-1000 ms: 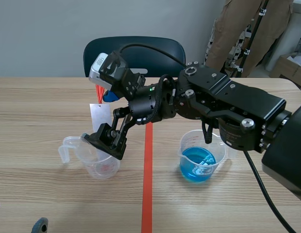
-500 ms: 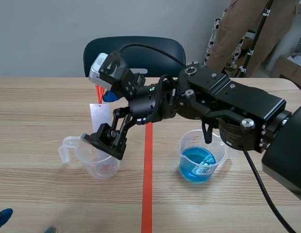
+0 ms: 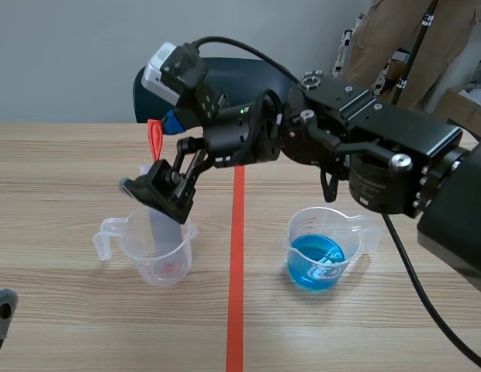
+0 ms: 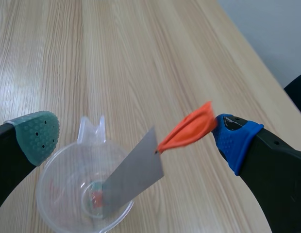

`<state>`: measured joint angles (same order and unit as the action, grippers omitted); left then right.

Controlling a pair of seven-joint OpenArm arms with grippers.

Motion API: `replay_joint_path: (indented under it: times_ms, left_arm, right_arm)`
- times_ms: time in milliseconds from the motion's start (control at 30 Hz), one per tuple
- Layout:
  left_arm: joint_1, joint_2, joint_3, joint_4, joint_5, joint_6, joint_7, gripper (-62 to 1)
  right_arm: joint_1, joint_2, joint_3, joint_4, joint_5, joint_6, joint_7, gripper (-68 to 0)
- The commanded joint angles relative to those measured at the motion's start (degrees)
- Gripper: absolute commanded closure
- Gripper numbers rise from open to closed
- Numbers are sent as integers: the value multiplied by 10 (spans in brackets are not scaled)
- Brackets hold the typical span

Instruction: Do the redox reaction experiment. return to the home posture

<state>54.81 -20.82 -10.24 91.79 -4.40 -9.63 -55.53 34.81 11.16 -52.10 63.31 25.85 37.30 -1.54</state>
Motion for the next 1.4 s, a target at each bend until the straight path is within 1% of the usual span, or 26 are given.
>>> replay_joint_path:
  times_ms: [0,67,167,267,333,367,400,467,500,533,567,700,800,900,1033,1133,1200,1300,1367]
  left_arm:
    - [15,1,-9,12,-2,1,-2,-508]
    - [37,-2,-12,44,-2,7,1,-508]
    - [66,-2,-15,82,-1,28,1,-508]
    - [87,-6,-15,106,-1,31,1,-508]
    - [100,-21,-15,120,-2,31,1,-508]
    - [106,-29,-15,126,-2,33,1,-508]
    - [113,-38,-15,130,-2,41,1,-508]
    - [122,-53,-15,141,-2,45,1,-508]
    - [126,-61,-15,145,-4,49,2,-508]
    - [129,-69,-15,150,-7,57,4,-508]
    - [131,-75,-15,156,-9,57,11,-508]
    - [131,-99,-15,179,-10,64,63,-508]
    - [132,-110,-15,190,-10,66,76,-508]
    - [131,-108,-15,194,-10,70,75,-508]
    - [131,-83,-15,194,-9,70,69,-508]
    - [138,-63,-15,197,-2,70,54,-508]
    - [146,-53,-15,205,10,70,42,-508]
    - [157,-44,-15,219,12,74,29,-508]
    - [158,-40,-15,223,12,74,28,-508]
  right_arm:
    - [33,4,7,10,25,0,2,-679]
    - [48,10,8,10,53,0,-2,-679]
    - [73,23,8,13,104,7,-14,-679]
    - [92,44,8,16,156,18,-22,-679]
    - [102,62,8,16,192,18,-22,-679]
    - [108,73,8,17,212,21,-22,-679]
    - [111,85,8,19,228,30,-22,-679]
    - [120,112,8,21,266,47,-22,-679]
    - [122,127,8,23,285,50,-21,-679]
    - [124,142,8,25,305,53,-21,-679]
    - [125,158,8,28,323,54,-21,-679]
    - [127,227,8,29,378,54,-18,-679]
    - [127,281,8,29,400,54,1,-679]
    - [127,335,8,29,421,54,26,-679]
    - [122,396,8,29,438,54,53,-679]
    - [106,429,8,29,439,54,68,-679]
    - [88,446,8,29,439,54,76,-679]
    - [58,464,8,29,438,54,101,-679]
    - [42,473,8,29,438,54,109,-679]
